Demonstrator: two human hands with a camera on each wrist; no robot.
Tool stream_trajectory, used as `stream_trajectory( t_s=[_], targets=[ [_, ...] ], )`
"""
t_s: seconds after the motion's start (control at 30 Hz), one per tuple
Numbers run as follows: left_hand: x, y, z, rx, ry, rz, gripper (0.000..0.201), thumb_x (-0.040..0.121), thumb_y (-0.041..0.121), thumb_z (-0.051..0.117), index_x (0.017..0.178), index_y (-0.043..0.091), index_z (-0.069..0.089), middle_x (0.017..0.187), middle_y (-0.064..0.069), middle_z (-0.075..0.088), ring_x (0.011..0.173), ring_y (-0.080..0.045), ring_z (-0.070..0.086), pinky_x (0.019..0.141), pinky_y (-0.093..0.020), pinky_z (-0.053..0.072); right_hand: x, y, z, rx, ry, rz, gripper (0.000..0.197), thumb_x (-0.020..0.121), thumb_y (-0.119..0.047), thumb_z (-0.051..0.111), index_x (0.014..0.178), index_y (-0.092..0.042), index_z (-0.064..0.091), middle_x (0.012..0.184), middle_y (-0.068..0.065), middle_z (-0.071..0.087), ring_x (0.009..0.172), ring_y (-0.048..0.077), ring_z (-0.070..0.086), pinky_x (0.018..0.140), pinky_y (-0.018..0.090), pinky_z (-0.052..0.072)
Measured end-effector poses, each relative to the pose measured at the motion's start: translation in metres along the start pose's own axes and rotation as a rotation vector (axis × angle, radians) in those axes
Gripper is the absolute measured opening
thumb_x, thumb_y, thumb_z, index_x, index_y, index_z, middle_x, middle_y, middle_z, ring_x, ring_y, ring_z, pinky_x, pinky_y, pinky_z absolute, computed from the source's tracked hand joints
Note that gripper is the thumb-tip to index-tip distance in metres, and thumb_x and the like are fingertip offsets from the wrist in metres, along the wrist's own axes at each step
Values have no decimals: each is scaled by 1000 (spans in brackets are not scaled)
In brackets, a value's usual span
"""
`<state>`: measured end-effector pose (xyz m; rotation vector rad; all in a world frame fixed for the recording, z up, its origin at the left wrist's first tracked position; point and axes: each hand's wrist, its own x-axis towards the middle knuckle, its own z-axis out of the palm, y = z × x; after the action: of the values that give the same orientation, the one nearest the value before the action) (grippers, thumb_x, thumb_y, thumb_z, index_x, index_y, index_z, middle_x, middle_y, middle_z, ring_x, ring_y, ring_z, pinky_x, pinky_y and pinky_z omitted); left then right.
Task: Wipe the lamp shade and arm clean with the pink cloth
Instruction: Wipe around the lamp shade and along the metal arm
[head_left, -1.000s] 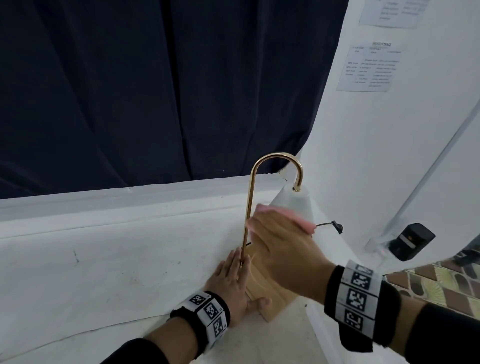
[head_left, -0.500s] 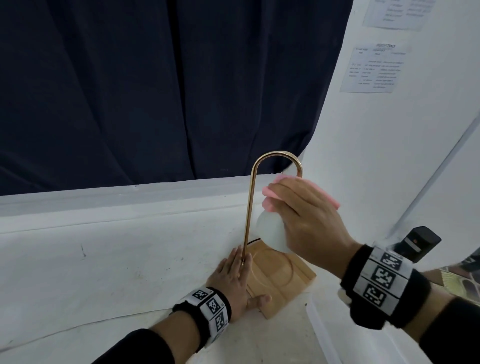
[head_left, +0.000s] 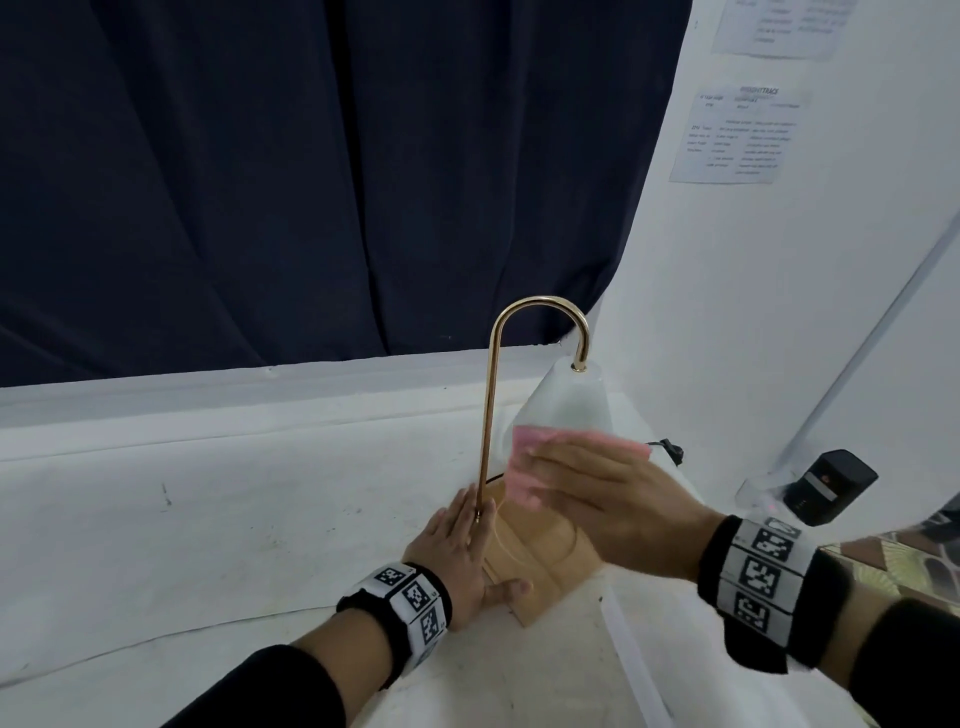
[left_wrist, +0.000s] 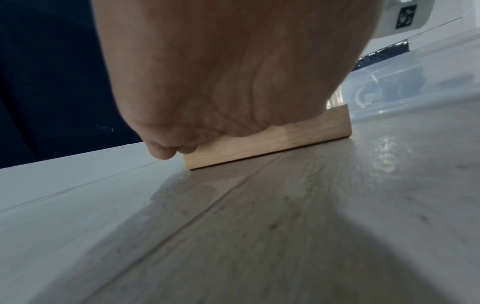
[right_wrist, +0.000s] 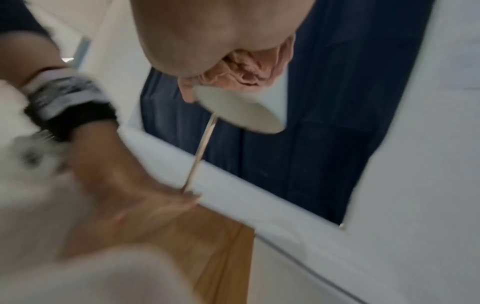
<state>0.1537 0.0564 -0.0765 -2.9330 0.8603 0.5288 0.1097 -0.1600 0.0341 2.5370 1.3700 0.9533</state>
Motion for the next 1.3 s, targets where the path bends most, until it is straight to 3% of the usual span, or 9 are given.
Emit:
stream_trajectory(
  t_s=[0.13, 0.27, 0.37, 0.5, 0.63, 0.8, 0.93, 1.17, 1.3],
  targets=[
    [1, 0, 2, 3, -1, -5, 111, 83, 87, 16, 155, 12, -22, 164, -14, -23, 151, -21, -24, 124, -38, -8, 18, 30, -24, 6, 219, 190, 35, 108, -7, 41, 124, -4, 71, 140, 12, 62, 136, 27, 54, 117, 41, 40],
    [0, 2, 0, -3, 9, -10, 111, 83, 87, 18, 156, 12, -20, 165, -13, -22, 152, -21, -23, 122, -36, -9, 21, 22, -15, 32, 383, 283, 22, 100, 6, 54, 111, 10, 73, 128, 25, 66, 130, 34, 59, 108, 46, 49],
    [0, 2, 0, -3, 15, -3, 112, 83, 87, 20, 157, 11, -17, 166, -13, -20, 152, -21, -21, 123, -36, -7, 5, 9, 2, 148, 332, 247, 29, 106, 3, 45, 116, 10, 71, 133, 23, 64, 133, 31, 55, 106, 44, 52],
    [2, 1, 0, -4, -10, 3, 116, 79, 89, 16, 156, 10, -18, 165, -13, -23, 152, -22, -21, 124, -38, -5, -25, 1, 14, 366, 122, 132, 46, 89, 21, 61, 131, 2, 63, 151, 15, 52, 145, 26, 46, 112, 46, 47],
    [3, 2, -2, 21, -36, 0, 122, 72, 92, 8, 156, 8, -19, 164, -15, -24, 152, -24, -22, 125, -42, -2, -30, 6, 4, 311, 38, -50, 31, 95, 13, 58, 123, 4, 69, 147, 15, 57, 143, 25, 48, 114, 42, 44],
    [5, 2, -1, -7, -54, -17, 116, 81, 91, 16, 155, 11, -22, 164, -12, -26, 150, -21, -27, 126, -42, -1, -11, 41, -15, 236, 183, 73, 41, 107, -4, 33, 134, -4, 65, 147, 13, 57, 145, 22, 44, 120, 41, 37],
    [3, 5, -5, 14, -95, -31, 114, 82, 89, 16, 154, 11, -24, 164, -12, -26, 150, -21, -27, 126, -43, -1, 6, 42, -15, 235, 347, 192, 34, 92, 17, 55, 119, 4, 72, 134, 18, 66, 134, 27, 54, 114, 39, 44],
    [-6, 13, -19, -5, -110, -25, 107, 90, 79, 27, 157, 6, -12, 163, -14, -24, 151, -28, -23, 123, -41, -6, -32, 4, 20, 383, 147, -129, 25, 95, 7, 51, 97, 3, 75, 113, 14, 74, 124, 24, 56, 114, 28, 41],
    [-5, 12, -17, -56, -108, -25, 109, 88, 82, 28, 155, 14, -25, 158, -3, -32, 146, -19, -32, 124, -41, -7, -20, 23, 6, 351, 181, -96, 33, 85, 13, 54, 104, -2, 76, 119, 13, 74, 122, 26, 60, 112, 33, 45]
  ],
)
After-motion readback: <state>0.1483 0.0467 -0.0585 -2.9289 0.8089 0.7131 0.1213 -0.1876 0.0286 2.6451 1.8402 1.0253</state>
